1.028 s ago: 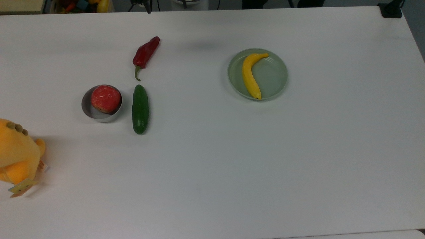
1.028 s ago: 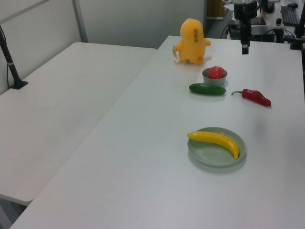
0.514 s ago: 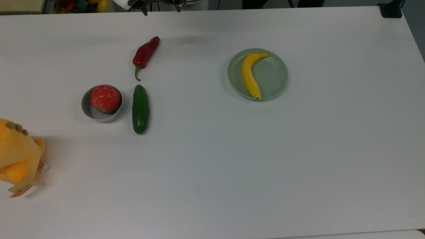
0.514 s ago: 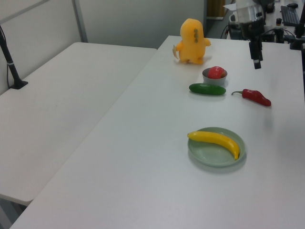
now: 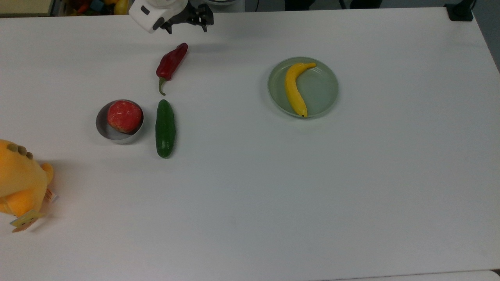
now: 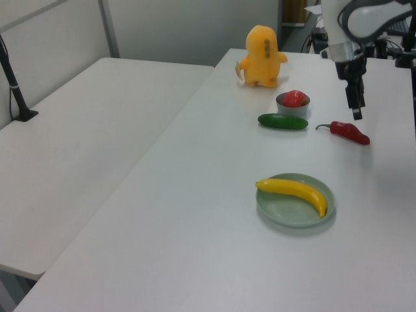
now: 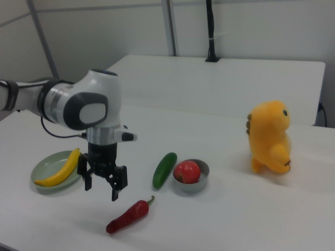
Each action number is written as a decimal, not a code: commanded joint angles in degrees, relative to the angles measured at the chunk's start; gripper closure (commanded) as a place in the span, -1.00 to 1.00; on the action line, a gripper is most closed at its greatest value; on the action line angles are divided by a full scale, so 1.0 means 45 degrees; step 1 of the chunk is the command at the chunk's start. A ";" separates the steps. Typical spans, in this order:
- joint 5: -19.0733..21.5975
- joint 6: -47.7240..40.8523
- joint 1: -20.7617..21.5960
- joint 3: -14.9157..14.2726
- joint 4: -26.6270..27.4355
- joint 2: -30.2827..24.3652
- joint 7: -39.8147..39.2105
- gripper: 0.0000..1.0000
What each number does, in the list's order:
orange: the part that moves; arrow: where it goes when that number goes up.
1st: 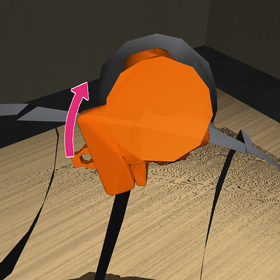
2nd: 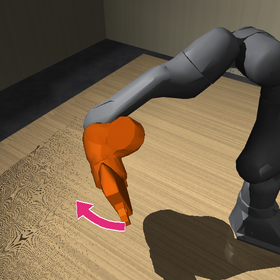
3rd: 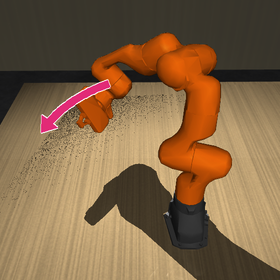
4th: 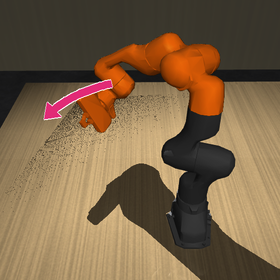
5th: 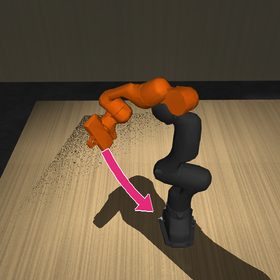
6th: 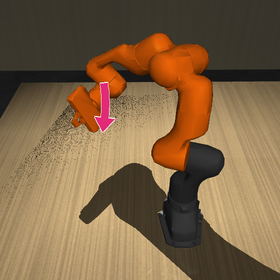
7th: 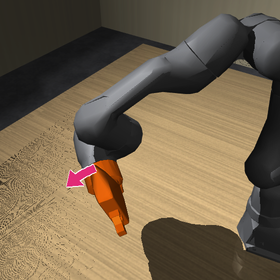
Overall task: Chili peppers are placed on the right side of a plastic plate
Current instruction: 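Move the open gripper down over the red chili pepper, then close the gripper on the red chili pepper and lift it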
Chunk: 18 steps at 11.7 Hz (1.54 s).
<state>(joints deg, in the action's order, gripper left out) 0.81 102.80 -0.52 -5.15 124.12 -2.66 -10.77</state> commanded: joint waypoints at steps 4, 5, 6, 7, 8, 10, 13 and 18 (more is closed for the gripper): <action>-0.0609 0.3482 -0.0449 -0.0067 0.1793 -0.0016 -0.0087 -1.00; -0.0900 0.3658 -0.0624 -0.0087 0.1774 0.0256 -0.0087 -1.00; -0.0941 0.4027 -0.0800 -0.0145 0.1793 0.0375 -0.0087 -1.00; -0.0961 0.4417 -0.0879 -0.0455 0.1793 0.0511 -0.0087 -1.00; -0.0942 0.4866 -0.0880 -0.0690 0.1774 0.0706 -0.0087 -1.00; -0.0961 0.5494 -0.0899 -0.0712 0.1774 0.1097 -0.0087 -0.99; -0.0942 0.5515 -0.0977 -0.0731 0.1755 0.1157 -0.0087 0.25; -0.0728 0.5029 -0.0900 -0.0712 0.1657 0.0768 -0.0009 0.93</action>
<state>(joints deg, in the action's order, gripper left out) -2.87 126.34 -5.06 -8.14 131.28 2.92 -10.77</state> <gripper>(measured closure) 0.608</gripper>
